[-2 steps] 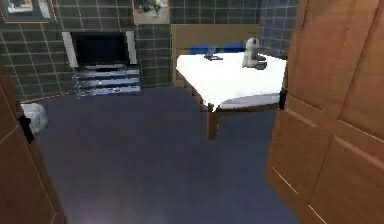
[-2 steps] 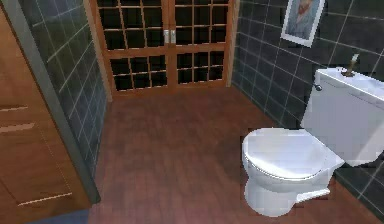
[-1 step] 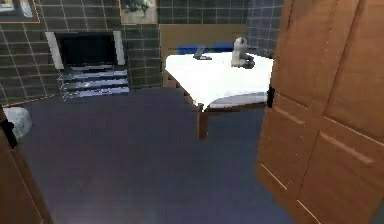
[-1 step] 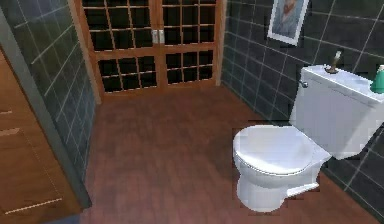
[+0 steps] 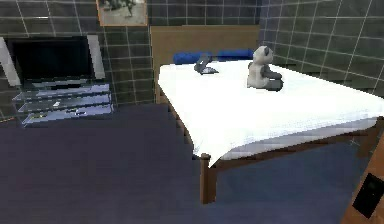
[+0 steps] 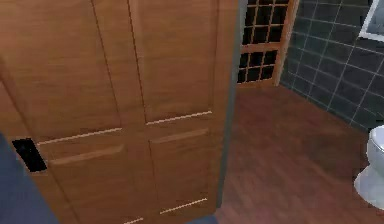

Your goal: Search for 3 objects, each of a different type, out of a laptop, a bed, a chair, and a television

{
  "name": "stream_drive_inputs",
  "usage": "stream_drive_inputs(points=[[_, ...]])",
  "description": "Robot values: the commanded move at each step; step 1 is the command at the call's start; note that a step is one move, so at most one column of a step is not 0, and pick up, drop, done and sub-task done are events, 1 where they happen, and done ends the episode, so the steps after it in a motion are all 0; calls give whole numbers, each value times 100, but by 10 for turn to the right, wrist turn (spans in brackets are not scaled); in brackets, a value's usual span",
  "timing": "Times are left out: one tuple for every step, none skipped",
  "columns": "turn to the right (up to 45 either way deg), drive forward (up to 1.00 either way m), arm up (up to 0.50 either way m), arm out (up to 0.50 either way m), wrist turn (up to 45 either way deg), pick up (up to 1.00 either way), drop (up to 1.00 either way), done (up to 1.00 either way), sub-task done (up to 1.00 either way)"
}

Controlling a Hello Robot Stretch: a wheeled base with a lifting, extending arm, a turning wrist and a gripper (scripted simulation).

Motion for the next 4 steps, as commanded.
stream_drive_inputs(points=[[0, 45, 0, 0, 0, 0, 0, 0, 0], [150, 0, 0, 0, 0, 0, 0, 0, 0], [0, 0, 0, 0, 0, 0, 0, 0, 100], [-450, 0, 0, 0, 0, 0, 0, 0, 0]])
